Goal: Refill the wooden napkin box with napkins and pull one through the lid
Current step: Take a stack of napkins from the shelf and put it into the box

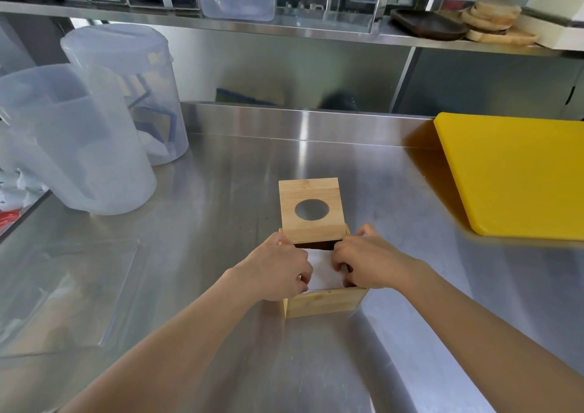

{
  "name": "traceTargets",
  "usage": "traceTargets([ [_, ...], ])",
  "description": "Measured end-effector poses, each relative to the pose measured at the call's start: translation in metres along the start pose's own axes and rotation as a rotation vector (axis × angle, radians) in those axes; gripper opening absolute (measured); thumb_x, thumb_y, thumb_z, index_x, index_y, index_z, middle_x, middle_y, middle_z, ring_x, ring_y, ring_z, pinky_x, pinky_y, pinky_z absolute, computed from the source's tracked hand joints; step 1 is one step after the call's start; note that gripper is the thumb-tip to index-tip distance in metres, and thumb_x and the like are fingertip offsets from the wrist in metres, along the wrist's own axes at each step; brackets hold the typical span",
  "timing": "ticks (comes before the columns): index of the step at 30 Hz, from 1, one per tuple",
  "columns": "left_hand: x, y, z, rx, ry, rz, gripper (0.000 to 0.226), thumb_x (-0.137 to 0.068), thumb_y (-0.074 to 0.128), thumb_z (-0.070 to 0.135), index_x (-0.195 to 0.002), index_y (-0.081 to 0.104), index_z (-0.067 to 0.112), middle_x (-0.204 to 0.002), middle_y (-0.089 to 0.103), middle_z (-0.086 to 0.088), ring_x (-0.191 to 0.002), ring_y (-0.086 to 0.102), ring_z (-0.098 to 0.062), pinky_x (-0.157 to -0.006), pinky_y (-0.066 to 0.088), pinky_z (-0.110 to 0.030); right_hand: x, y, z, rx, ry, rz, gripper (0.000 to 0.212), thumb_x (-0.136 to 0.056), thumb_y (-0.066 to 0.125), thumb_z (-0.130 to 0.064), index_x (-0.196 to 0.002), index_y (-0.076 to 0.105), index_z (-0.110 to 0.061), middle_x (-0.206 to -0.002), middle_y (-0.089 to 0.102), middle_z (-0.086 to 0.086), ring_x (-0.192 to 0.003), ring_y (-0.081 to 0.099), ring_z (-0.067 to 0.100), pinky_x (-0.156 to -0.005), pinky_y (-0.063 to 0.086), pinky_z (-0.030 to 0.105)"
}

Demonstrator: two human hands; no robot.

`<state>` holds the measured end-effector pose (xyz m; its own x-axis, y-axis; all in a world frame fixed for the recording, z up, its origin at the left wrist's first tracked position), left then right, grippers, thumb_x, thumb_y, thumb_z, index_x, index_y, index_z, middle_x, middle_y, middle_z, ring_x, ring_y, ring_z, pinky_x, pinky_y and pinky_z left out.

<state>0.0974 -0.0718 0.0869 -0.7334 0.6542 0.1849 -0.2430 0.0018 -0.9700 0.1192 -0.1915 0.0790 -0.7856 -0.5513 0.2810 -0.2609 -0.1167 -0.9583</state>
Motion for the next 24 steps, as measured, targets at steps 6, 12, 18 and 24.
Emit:
traceTargets([
  [6, 0.014, -0.026, -0.047, 0.658, -0.253, 0.432, 0.009, -0.085, 0.059, 0.024, -0.083, 0.067, 0.026, -0.083, 0.069, 0.012, -0.078, 0.061, -0.005, -0.075, 0.049, -0.026, 0.006, -0.033, 0.038, -0.688, 0.168, 0.394, 0.011, -0.078, 0.067, -0.016, -0.072, 0.066, -0.025, -0.072, 0.063, -0.015, -0.07, 0.056, -0.005, -0.068, 0.041, 0.012],
  [12, 0.012, -0.011, -0.074, 1.178, -0.603, 0.614, 0.014, -0.083, 0.064, 0.019, -0.097, 0.061, 0.019, -0.096, 0.066, -0.001, -0.091, 0.06, -0.015, -0.074, 0.044, -0.023, -0.008, -0.015, 0.066, -1.236, 0.413, 0.469, 0.022, -0.075, 0.073, -0.015, -0.095, 0.063, -0.016, -0.092, 0.064, 0.002, -0.083, 0.058, 0.012, -0.066, 0.042, 0.019],
  [18, 0.004, 0.003, -0.075, 1.286, -0.73, 0.589, 0.033, -0.086, 0.06, 0.019, -0.118, 0.05, 0.017, -0.102, 0.065, -0.003, -0.096, 0.056, -0.017, -0.085, 0.043, -0.031, -0.024, -0.01, 0.063, -1.284, 0.367, 0.382, 0.015, -0.08, 0.067, -0.01, -0.083, 0.061, -0.023, -0.085, 0.065, -0.002, -0.077, 0.058, 0.01, -0.064, 0.043, 0.021],
  [24, -0.005, 0.003, -0.074, 1.219, -0.606, 0.508, 0.02, -0.086, 0.057, 0.003, -0.083, 0.061, 0.022, -0.086, 0.066, 0.003, -0.087, 0.061, -0.014, -0.073, 0.044, -0.02, -0.029, -0.006, 0.068, -1.26, 0.355, 0.323, 0.016, -0.081, 0.065, -0.005, -0.082, 0.058, -0.019, -0.086, 0.062, 0.005, -0.082, 0.056, 0.019, -0.074, 0.047, 0.03],
])
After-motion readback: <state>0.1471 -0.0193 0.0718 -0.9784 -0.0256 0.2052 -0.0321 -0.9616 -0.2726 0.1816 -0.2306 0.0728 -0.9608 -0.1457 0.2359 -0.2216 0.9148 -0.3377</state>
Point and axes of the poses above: each hand's wrist, its own x-axis away from the middle knuckle, its own y-axis out of the palm, z = x × y, the point moved 6 cm from there along -x, towards the middle knuckle
